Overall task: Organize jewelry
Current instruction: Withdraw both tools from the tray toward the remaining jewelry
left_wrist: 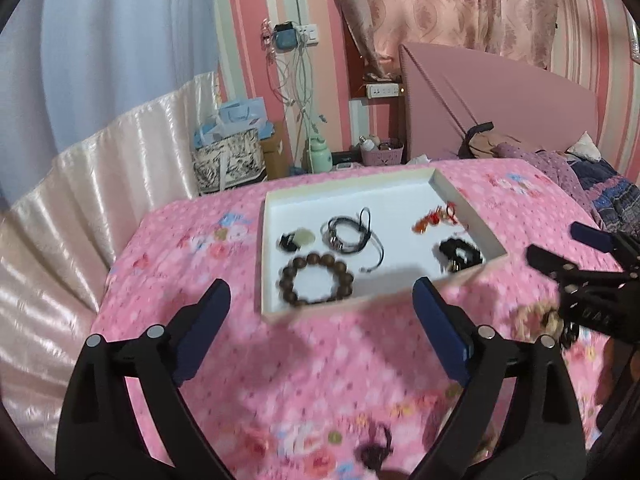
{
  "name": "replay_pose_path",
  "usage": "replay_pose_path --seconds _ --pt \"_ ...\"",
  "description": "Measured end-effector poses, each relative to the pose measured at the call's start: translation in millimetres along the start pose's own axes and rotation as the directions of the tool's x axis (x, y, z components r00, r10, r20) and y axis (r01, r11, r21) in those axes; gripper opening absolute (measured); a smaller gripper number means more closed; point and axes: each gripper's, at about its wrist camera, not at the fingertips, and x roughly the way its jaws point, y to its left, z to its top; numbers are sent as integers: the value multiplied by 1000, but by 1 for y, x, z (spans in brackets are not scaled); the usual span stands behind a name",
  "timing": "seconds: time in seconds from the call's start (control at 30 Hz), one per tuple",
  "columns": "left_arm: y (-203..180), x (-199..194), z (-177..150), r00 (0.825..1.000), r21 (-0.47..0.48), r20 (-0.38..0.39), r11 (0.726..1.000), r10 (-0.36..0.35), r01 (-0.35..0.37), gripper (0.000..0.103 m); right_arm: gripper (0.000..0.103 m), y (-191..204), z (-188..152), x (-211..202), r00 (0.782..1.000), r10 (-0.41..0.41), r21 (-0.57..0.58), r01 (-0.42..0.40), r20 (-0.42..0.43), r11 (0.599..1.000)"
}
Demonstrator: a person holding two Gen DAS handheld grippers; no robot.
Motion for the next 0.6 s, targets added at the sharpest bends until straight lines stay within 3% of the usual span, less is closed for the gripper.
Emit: replay_pose_path --seconds 0.1,0.4,0.6 --pt "9 -8 -17 1000 -21 -8 1000 7 -7 95 97 -15 -13 -9 999 -36 4 36 -9 999" --pt "28 5 -58 997 -75 -75 997 1 -7 97 97 -53 -47 -18 988 -141 25 143 -67 989" --pt "32 21 -75 992 -83 -123 996 -2 -9 97 97 -68 -51 -8 984 -148 81 157 -100 984"
